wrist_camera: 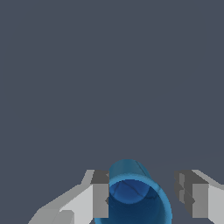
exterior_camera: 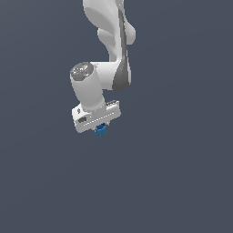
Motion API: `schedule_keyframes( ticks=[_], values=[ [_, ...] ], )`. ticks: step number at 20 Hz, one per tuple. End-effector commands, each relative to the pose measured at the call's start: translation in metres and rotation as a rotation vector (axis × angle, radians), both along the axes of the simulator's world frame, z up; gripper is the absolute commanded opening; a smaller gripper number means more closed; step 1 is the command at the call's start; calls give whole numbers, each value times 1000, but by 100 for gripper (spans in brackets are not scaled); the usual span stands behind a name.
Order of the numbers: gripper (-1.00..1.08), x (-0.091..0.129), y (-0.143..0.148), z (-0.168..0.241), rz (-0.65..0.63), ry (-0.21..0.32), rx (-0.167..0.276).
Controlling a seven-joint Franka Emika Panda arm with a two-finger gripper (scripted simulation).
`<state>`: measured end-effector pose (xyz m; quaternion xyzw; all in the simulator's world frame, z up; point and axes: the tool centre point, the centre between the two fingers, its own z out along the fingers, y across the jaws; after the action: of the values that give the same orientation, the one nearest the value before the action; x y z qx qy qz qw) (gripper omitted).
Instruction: Pick up the object and move it to a goal position.
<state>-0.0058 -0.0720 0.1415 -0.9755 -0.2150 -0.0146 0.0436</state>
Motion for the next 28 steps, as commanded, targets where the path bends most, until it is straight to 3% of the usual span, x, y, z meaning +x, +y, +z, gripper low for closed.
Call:
schedule_keyframes(
  ticks=[1, 28],
  values=[
    [28, -3, -5, -5, 52, -2, 9],
    [28, -29, -53, -44, 542, -77, 109]
  ],
)
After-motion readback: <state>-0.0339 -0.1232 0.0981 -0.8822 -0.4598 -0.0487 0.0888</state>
